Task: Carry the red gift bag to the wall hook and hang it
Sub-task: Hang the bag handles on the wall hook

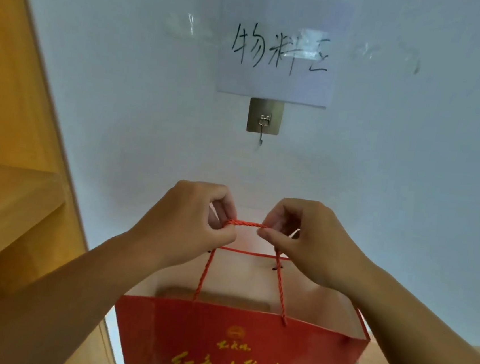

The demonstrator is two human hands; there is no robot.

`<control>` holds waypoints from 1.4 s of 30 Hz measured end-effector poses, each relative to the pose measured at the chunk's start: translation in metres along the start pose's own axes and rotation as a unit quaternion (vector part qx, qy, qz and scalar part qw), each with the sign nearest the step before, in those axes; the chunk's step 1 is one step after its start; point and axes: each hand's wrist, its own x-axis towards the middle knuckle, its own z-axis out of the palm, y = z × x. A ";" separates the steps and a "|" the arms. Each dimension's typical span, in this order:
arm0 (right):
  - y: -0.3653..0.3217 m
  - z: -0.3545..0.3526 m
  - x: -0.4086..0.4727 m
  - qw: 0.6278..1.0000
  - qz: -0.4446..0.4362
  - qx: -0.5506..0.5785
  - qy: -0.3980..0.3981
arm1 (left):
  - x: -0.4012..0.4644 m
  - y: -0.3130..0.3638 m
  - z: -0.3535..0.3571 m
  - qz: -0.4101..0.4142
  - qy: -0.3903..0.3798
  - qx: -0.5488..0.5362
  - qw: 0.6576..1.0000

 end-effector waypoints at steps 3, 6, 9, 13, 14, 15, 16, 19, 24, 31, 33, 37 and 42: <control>-0.003 0.007 0.021 1.000 0.011 -0.008 0.008 | 0.022 -0.019 -0.004 0.009 -0.003 0.005 1.000; -0.001 0.015 0.038 1.000 0.016 -0.011 0.005 | 0.040 -0.037 -0.004 0.015 0.001 0.010 1.000; 0.004 0.020 0.051 1.000 0.022 -0.005 0.006 | 0.053 -0.049 -0.001 0.017 -0.002 0.009 1.000; 0.012 0.020 0.065 0.999 0.033 0.015 0.014 | 0.068 -0.055 0.004 0.016 0.002 0.002 1.000; 0.013 0.018 0.068 0.999 0.036 0.024 0.018 | 0.073 -0.055 0.004 0.016 0.002 0.002 1.000; 0.014 0.016 0.072 0.998 0.040 0.036 0.024 | 0.077 -0.055 0.003 0.018 0.002 0.002 1.000; 0.015 0.014 0.076 0.997 0.043 0.048 0.032 | 0.082 -0.055 0.002 0.021 0.005 0.001 1.000; 0.016 0.007 0.091 0.994 0.041 0.071 0.070 | 0.097 -0.055 -0.003 0.030 0.031 -0.007 0.999; 0.017 -0.006 0.117 0.988 0.014 0.091 0.126 | 0.120 -0.055 -0.003 0.042 0.096 -0.036 0.994; 0.028 -0.003 0.151 0.976 -0.021 0.044 0.214 | 0.153 -0.054 0.001 0.061 0.147 -0.020 0.987; 0.033 -0.002 0.156 0.973 -0.026 0.032 0.229 | 0.161 -0.053 0.003 0.062 0.149 -0.017 0.987; 0.043 -0.003 0.163 0.969 -0.020 0.021 0.244 | 0.171 -0.054 0.009 0.057 0.153 -0.006 0.987; 0.046 -0.004 0.166 0.973 -0.017 0.017 0.230 | 0.172 -0.056 0.014 0.054 0.158 0.020 0.986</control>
